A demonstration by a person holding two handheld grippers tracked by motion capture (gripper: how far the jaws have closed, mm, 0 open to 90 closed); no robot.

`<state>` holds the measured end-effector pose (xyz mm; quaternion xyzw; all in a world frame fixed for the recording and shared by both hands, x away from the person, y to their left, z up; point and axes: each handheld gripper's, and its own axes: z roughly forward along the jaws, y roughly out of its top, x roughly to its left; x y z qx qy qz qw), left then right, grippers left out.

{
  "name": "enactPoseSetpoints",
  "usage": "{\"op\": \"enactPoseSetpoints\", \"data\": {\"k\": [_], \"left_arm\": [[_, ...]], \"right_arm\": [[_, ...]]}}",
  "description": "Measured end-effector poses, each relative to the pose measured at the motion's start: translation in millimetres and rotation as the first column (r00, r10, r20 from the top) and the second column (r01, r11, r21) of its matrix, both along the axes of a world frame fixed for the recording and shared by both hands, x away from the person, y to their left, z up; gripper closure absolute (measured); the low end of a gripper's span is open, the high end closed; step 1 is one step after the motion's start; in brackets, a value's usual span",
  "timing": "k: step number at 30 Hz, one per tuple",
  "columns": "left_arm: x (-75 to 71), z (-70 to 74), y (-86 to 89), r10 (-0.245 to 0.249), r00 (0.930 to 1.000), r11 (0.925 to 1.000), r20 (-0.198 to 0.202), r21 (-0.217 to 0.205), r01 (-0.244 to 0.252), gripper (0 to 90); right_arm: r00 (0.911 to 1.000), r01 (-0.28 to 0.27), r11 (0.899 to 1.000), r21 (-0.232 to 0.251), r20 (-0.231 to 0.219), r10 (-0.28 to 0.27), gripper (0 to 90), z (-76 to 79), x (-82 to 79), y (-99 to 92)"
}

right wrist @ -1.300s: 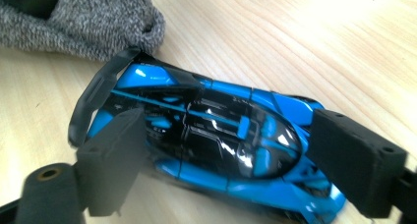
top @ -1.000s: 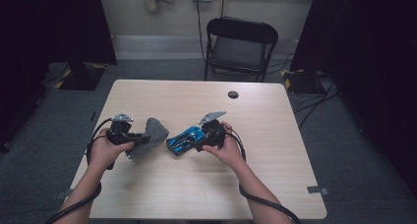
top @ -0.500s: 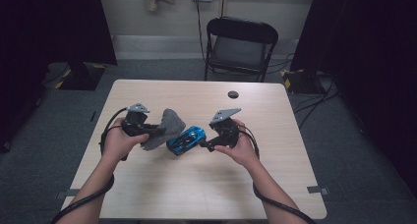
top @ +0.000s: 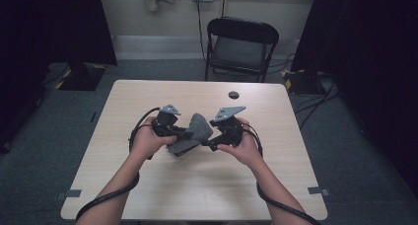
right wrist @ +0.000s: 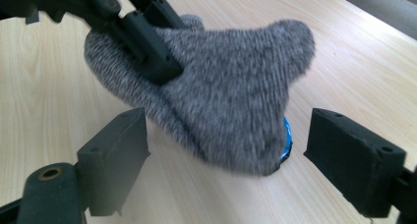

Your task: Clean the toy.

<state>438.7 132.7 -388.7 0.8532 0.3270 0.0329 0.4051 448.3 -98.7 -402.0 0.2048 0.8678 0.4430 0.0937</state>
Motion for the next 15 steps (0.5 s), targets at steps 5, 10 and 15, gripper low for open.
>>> {"op": "enactPoseSetpoints", "data": {"k": [5, 10, 15], "left_arm": [[1.3, -1.5, -14.6, -0.029, 0.9996, 0.9996, 0.004, -0.001, 0.029, 75.1], [1.6, -7.7, -25.7, -0.051, 0.9986, 0.9987, -0.009, 0.002, 0.051, 75.0], [1.3, -14.8, -36.0, -0.057, 0.9983, 0.9979, -0.007, -0.031, 0.057, 74.1]], "right_arm": [[0.9992, -0.022, 1.0, -0.009, -0.033, 0.021, 39.6, -6.8, -0.7, -8.8], [0.9937, -0.034, 0.999, -0.017, -0.107, 0.032, 71.2, -11.3, 0.5, -24.4], [0.9908, -0.024, 0.999, -0.031, -0.134, 0.02, 76.7, -11.6, -0.4, -37.3]]}}
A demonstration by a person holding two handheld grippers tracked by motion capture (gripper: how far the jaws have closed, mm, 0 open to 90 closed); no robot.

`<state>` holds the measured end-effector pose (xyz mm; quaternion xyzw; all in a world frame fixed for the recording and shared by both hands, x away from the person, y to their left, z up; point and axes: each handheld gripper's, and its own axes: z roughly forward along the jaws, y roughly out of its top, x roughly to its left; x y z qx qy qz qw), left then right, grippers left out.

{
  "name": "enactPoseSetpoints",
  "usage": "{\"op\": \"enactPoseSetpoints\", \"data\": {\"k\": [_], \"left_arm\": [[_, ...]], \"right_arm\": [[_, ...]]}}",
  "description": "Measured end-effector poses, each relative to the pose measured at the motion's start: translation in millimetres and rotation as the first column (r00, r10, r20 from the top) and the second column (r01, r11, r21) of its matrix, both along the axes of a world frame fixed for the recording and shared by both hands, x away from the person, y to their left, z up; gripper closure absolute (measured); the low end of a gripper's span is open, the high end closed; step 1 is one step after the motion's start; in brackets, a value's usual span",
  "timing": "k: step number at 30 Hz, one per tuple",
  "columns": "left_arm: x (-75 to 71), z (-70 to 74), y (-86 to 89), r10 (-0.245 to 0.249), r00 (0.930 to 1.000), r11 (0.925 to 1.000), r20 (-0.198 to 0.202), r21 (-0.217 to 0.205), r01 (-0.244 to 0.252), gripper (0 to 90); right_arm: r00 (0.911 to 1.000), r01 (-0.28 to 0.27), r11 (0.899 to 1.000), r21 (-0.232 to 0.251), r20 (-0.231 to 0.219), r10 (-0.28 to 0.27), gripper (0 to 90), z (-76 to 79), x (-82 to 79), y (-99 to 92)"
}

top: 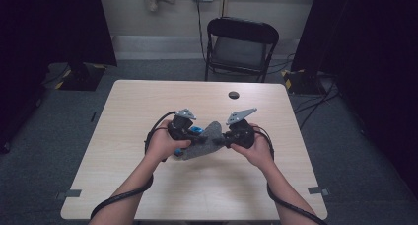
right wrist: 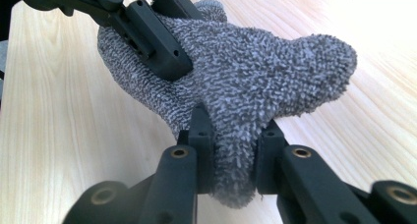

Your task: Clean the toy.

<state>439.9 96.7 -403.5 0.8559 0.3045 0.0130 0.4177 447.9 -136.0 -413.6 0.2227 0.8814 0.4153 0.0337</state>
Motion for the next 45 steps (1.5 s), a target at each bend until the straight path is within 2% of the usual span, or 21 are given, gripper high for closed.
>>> {"op": "enactPoseSetpoints", "data": {"k": [3, 5, 8, 11, 14, 19, 22, 24, 27, 29, 31, 32, 34, 36, 37, 39, 41, 45], "left_arm": [[-0.1, -3.4, -3.8, 0.009, 0.9999, 0.9998, 0.011, -0.019, -0.009, 68.2], [0.1, -8.1, -7.8, -0.001, 0.9994, 0.9997, 0.034, -0.022, 0.002, 59.8], [-0.1, -12.5, -8.7, 0.008, 0.9994, 1.0, 0.034, -0.005, -0.008, 40.9], [0.7, -13.9, -2.3, 0.023, 0.9964, 0.9997, 0.081, 0.008, -0.024, 30.0], [-0.4, -14.8, 7.8, 0.048, 0.9937, 0.9987, 0.102, 0.01, -0.049, 26.6], [-2.1, -21.6, 25.7, 0.081, 0.9908, 0.9958, 0.108, 0.035, -0.085, 26.0], [-4.0, -26.9, 32.7, 0.1, 0.9897, 0.9941, 0.103, 0.032, -0.103, 26.1], [-5.7, -29.9, 35.9, 0.11, 0.9888, 0.9931, 0.101, 0.031, -0.113, 26.5], [-7.8, -35.2, 39.1, 0.108, 0.9905, 0.993, 0.085, 0.037, -0.112, 27.8], [-9.2, -37.6, 40.0, 0.112, 0.99, 0.9925, 0.086, 0.04, -0.116, 27.9], [-10.3, -39.6, 41.3, 0.115, 0.99, 0.9921, 0.081, 0.04, -0.119, 28.0], [-10.9, -40.3, 41.5, 0.117, 0.9898, 0.9919, 0.081, 0.039, -0.12, 28.0], [-12.1, -40.6, 42.1, 0.118, 0.9897, 0.992, 0.08, 0.036, -0.121, 27.9], [-13.0, -39.9, 43.5, 0.115, 0.9898, 0.9924, 0.085, 0.035, -0.118, 27.9], [-13.3, -39.5, 44.4, 0.117, 0.989, 0.9921, 0.091, 0.036, -0.121, 27.8], [-13.5, -39.0, 46.5, 0.125, 0.988, 0.9913, 0.092, 0.03, -0.128, 27.8], [-13.0, -38.4, 49.0, 0.128, 0.9875, 0.9909, 0.091, 0.029, -0.132, 27.7], [-11.6, -39.5, 50.9, 0.139, 0.9863, 0.9898, 0.089, 0.02, -0.141, 26.8]], "right_arm": [[0.9999, 0.016, 1.0, -0.001, 0.0, -0.016, 76.9, -1.2, -0.4, -4.9], [0.9992, 0.04, 0.999, 0.0, 0.0, -0.04, 77.1, -4.9, -1.4, -13.7], [0.9969, 0.079, 0.997, -0.008, 0.002, -0.079, 77.6, -10.0, -2.1, -25.7], [0.9922, 0.125, 0.992, -0.02, -0.007, -0.125, 77.6, -16.3, -1.3, -41.7], [0.9855, 0.17, 0.986, -0.004, -0.009, -0.17, 77.6, -20.9, -1.7, -58.4], [0.9676, 0.252, 0.968, -0.003, 0.021, -0.252, 77.5, -27.6, -2.7, -80.3], [0.959, 0.283, 0.959, 0.0, 0.011, -0.283, 77.5, -33.2, -3.5, -90.2], [0.9519, 0.306, 0.952, -0.017, 0.01, -0.306, 77.4, -37.9, -4.6, -95.1], [0.9433, 0.331, 0.944, -0.021, -0.024, -0.331, 76.2, -47.8, -6.2, -102.6], [0.9463, 0.32, 0.947, -0.012, -0.046, -0.32, 72.6, -53.1, -8.2, -104.4], [0.9483, 0.311, 0.95, -0.025, -0.056, -0.312, 64.7, -57.0, -10.9, -103.4], [0.9517, 0.303, 0.953, -0.033, -0.045, -0.304, 57.8, -58.1, -12.3, -102.3], [0.9523, 0.3, 0.953, -0.04, -0.045, -0.302, 41.6, -58.9, -13.5, -101.1], [0.9571, 0.288, 0.957, -0.044, -0.022, -0.289, 31.4, -56.3, -14.9, -100.9], [0.9608, 0.277, 0.96, -0.043, -0.003, -0.277, 30.1, -53.7, -15.7, -101.6], [0.9624, 0.271, 0.961, -0.051, 0.036, -0.269, 23.5, -46.7, -17.1, -103.1], [0.9609, 0.272, 0.961, -0.042, 0.065, -0.269, 23.5, -38.0, -17.6, -104.9], [0.9646, 0.246, 0.969, -0.029, 0.105, -0.242, 20.4, -22.6, -14.4, -99.0]]}}
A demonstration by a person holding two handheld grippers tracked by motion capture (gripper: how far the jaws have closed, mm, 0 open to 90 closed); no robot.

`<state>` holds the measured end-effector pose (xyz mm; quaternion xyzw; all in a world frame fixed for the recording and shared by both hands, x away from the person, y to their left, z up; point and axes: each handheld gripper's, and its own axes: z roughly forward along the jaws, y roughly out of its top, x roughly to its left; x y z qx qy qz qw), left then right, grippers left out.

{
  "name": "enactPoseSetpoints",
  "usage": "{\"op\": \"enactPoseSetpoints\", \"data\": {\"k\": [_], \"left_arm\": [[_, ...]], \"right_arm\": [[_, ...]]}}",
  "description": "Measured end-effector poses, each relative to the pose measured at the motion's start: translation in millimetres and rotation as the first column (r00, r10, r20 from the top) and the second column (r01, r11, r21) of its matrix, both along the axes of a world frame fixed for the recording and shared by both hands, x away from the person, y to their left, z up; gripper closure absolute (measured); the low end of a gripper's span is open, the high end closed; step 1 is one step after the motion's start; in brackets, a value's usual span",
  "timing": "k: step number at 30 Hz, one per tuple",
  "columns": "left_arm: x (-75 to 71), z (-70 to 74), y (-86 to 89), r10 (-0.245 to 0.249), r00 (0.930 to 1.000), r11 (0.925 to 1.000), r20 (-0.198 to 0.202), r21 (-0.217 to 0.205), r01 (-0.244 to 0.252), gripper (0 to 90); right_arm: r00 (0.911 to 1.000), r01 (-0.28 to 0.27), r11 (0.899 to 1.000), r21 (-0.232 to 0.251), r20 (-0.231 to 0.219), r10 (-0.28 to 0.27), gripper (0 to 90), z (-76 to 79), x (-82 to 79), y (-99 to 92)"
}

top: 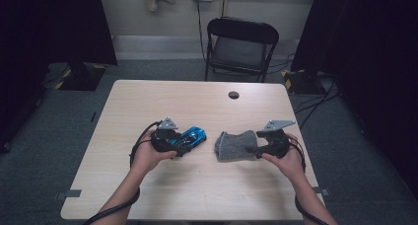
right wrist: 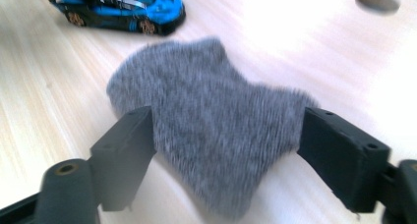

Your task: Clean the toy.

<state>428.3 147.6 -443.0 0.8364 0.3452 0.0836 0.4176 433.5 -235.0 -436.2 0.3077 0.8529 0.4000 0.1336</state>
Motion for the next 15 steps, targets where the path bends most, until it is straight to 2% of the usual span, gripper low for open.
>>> {"op": "enactPoseSetpoints", "data": {"k": [2, 4, 7, 10, 12, 15], "left_arm": [[1.8, -1.2, 0.3, 0.0, 1.0, 1.0, -0.002, 0.0, 0.0, 26.3], [2.9, -1.9, 0.2, 0.001, 1.0, 1.0, 0.0, -0.002, -0.001, 26.2], [5.1, -3.1, 0.9, 0.0, 1.0, 1.0, -0.003, -0.003, 0.0, 25.9], [8.0, -4.9, 2.8, 0.002, 1.0, 1.0, -0.005, 0.01, -0.002, 24.5], [10.5, -6.6, 4.0, 0.001, 1.0, 1.0, -0.002, 0.007, -0.001, 22.9], [13.6, -8.5, 4.1, 0.003, 0.9999, 0.9995, 0.012, 0.033, -0.004, 20.6]], "right_arm": [[0.9996, -0.03, 0.999, 0.013, -0.001, 0.03, 19.9, 1.2, 4.4, 9.2], [0.9976, -0.069, 0.998, -0.001, -0.005, 0.069, 18.6, -2.9, 9.2, 23.6], [0.9906, -0.13, 0.991, -0.018, -0.044, 0.129, 18.9, -13.4, 13.7, 40.8], [0.9856, -0.158, 0.985, -0.071, -0.073, 0.153, 17.3, -27.0, 16.6, 52.8], [0.9854, -0.156, 0.985, -0.072, -0.082, 0.15, 17.6, -32.6, 17.7, 53.8], [0.9842, -0.157, 0.984, -0.079, -0.096, 0.149, 21.5, -40.3, 18.4, 52.9]]}}
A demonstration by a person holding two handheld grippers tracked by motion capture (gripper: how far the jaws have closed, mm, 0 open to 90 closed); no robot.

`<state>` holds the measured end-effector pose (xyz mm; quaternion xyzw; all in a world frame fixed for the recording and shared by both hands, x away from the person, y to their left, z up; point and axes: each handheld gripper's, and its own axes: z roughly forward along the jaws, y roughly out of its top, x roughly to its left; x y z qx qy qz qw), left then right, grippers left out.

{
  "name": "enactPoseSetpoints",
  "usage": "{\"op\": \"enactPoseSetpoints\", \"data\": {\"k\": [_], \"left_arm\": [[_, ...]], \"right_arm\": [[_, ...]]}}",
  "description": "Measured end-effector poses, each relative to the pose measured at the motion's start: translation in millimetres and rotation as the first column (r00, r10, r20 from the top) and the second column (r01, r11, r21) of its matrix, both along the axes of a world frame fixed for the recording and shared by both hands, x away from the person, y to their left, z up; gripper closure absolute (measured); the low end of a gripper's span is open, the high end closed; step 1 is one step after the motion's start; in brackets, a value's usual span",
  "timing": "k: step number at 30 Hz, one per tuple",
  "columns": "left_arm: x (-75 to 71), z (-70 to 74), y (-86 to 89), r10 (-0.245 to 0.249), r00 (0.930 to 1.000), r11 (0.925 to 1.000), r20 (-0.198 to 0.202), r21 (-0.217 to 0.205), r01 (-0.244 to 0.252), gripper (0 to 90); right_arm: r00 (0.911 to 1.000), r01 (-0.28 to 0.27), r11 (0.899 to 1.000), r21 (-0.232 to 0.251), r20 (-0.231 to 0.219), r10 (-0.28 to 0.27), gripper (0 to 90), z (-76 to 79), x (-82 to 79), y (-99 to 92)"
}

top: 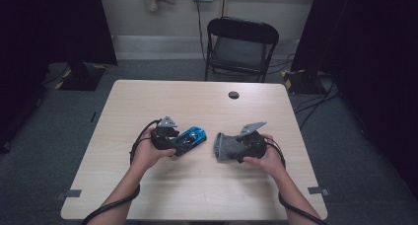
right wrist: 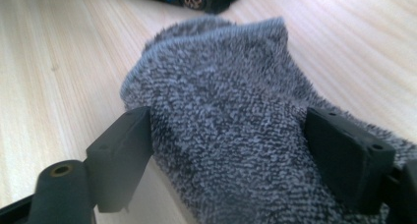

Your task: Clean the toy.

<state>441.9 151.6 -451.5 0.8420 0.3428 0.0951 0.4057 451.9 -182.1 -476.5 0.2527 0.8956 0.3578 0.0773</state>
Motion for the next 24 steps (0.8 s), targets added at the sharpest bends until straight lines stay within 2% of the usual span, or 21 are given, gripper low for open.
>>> {"op": "enactPoseSetpoints", "data": {"k": [3, 4, 6, 8, 10, 13, 14, 15, 17, 19, 20, 21, 23, 24], "left_arm": [[1.4, -1.4, -1.5, -0.004, 1.0, 1.0, 0.006, 0.005, 0.004, 19.2], [2.4, -2.6, -2.5, -0.004, 0.9999, 0.9999, 0.013, 0.015, 0.004, 19.1], [2.7, -5.1, -3.7, -0.002, 1.0, 1.0, 0.001, 0.004, 0.002, 19.2], [3.0, -7.0, -4.2, -0.006, 1.0, 0.9999, -0.001, 0.013, 0.006, 19.5], [3.0, -7.8, -4.0, -0.002, 1.0, 0.9999, 0.003, 0.012, 0.002, 19.8], [1.3, -7.2, -3.0, 0.007, 0.9999, 0.9999, 0.008, 0.008, -0.007, 20.0], [0.7, -6.4, -2.2, 0.004, 1.0, 0.9999, 0.007, 0.011, -0.004, 20.2], [0.2, -5.8, -1.3, 0.003, 0.9999, 0.9999, 0.012, 0.015, -0.003, 20.6], [-0.9, -4.5, 0.3, 0.008, 0.9999, 0.9998, 0.014, 0.018, -0.008, 20.7], [-1.1, -3.7, 1.7, 0.011, 0.9998, 0.9998, 0.018, 0.018, -0.011, 20.8], [-1.7, -2.3, 4.0, 0.01, 0.9997, 0.9997, 0.02, 0.023, -0.011, 20.7], [-2.1, -2.0, 4.7, 0.012, 0.9998, 0.9997, 0.017, 0.021, -0.013, 20.7], [-1.7, -1.5, 6.6, 0.014, 0.9997, 0.9996, 0.022, 0.025, -0.015, 20.4], [-1.8, -1.5, 7.1, 0.019, 0.9996, 0.9996, 0.02, 0.023, -0.019, 20.3]], "right_arm": [[1.0, 0.006, 1.0, -0.025, 0.006, -0.006, 25.3, -5.6, -0.1, 0.2], [0.9997, 0.015, 0.999, -0.039, 0.019, -0.014, 29.0, -7.2, -0.4, 0.5], [0.9989, 0.024, 0.999, -0.045, 0.041, -0.022, 31.9, -9.4, -1.7, 1.0], [0.9963, 0.056, 0.997, -0.051, 0.068, -0.053, 40.8, -10.1, -3.1, 0.2], [0.9945, 0.079, 0.995, -0.061, 0.073, -0.075, 49.9, -8.9, -3.3, -0.5], [0.9876, 0.14, 0.988, -0.064, 0.08, -0.135, 59.4, -7.7, -3.3, 0.1], [0.9842, 0.167, 0.985, -0.054, 0.07, -0.163, 59.9, -7.4, -2.5, 0.4], [0.9783, 0.202, 0.979, -0.043, 0.058, -0.199, 60.1, -7.1, -1.7, 0.9], [0.9575, 0.286, 0.958, -0.021, 0.05, -0.284, 59.3, -7.0, 0.1, 2.1], [0.9404, 0.339, 0.941, 0.009, 0.022, -0.339, 51.4, -6.8, 2.3, 3.5], [0.9466, 0.322, 0.946, 0.029, 0.014, -0.322, 45.7, -5.7, 3.0, 5.2], [0.9519, 0.305, 0.952, 0.017, 0.027, -0.305, 43.3, -4.6, 3.0, 6.2], [0.9634, 0.264, 0.964, -0.013, 0.05, -0.263, 31.9, -1.1, 3.5, 7.7], [0.9642, 0.261, 0.965, -0.008, 0.053, -0.26, 29.9, 0.6, 3.7, 7.2]]}}
